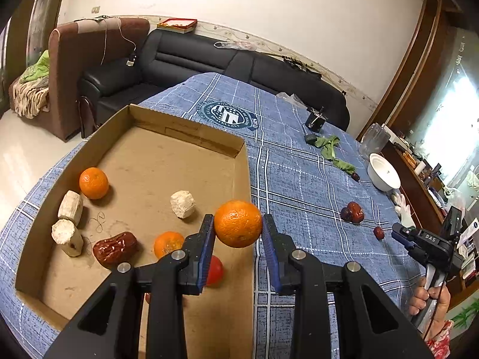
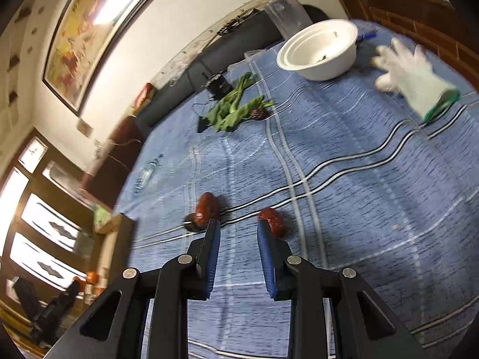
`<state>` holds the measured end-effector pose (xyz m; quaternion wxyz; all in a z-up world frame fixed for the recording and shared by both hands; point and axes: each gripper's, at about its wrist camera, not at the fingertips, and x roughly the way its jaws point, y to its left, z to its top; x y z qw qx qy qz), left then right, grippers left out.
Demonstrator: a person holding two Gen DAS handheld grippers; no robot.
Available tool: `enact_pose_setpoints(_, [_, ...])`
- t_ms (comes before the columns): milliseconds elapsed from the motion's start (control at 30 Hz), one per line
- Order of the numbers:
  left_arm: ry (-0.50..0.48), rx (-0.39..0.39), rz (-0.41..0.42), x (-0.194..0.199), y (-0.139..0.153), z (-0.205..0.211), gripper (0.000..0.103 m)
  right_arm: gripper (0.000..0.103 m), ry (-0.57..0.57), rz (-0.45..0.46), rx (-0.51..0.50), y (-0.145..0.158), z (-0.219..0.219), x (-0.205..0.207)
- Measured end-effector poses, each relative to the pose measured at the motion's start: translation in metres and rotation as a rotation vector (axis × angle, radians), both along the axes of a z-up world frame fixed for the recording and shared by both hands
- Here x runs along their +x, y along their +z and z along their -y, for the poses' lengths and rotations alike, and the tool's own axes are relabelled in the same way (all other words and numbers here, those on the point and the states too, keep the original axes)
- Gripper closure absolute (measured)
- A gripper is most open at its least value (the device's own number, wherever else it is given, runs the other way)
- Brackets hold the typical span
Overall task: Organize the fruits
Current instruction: 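Carry orange and red date into the box and open both tools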
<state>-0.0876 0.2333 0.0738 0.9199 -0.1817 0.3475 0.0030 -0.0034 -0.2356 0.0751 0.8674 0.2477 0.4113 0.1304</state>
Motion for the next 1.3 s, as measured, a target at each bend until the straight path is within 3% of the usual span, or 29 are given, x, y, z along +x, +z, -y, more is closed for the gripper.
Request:
enact_pose_setpoints(67, [-0.006,0.0,-0.004,0.0,-0.001,0.0,0.073,0.073,-0.012,0.006,-0.101,0.002,-0.006,0.003])
enact_pose_setpoints(200, [-0.014,0.019,-0.005,-0.001,-0.001,0.005,0.073,0.052,0.004,0.016,-0.252,-0.002,-0.021,0.011])
enact_pose_setpoints(300, [-0.012,0.03,-0.002,-0.003,0.0,0.005,0.073,0.052,0.028,0.003,-0.344,-0.011,-0.033,0.021])
enact_pose_setpoints(333, [-0.01,0.031,-0.002,-0.003,0.001,0.004,0.073,0.053,0.034,-0.004,-0.352,-0.014,-0.033,0.021])
enact_pose_setpoints(400, [-0.003,0.035,-0.002,-0.004,0.001,0.002,0.073,0.078,0.043,-0.02,-0.378,-0.02,-0.036,0.023])
enact_pose_setpoints(467, [0.004,0.033,-0.005,-0.004,0.001,-0.002,0.073,0.079,0.047,-0.021,-0.403,-0.021,-0.038,0.022])
enact_pose_setpoints(667, [0.039,0.06,-0.003,-0.007,0.006,-0.023,0.073,0.079,0.065,-0.006,-0.379,-0.008,-0.045,0.013])
enact_pose_setpoints(833, [0.074,0.097,-0.008,-0.006,0.016,-0.047,0.073,0.078,0.165,0.069,-0.342,0.024,-0.083,0.002])
enact_pose_setpoints(1067, [0.067,0.164,-0.05,0.018,0.022,-0.071,0.072,0.078,0.388,0.147,-0.256,0.058,-0.181,-0.007])
enact_pose_setpoints(1300, [0.061,0.156,-0.12,0.055,0.006,-0.094,0.072,0.077,0.584,0.149,-0.24,0.05,-0.288,-0.012])
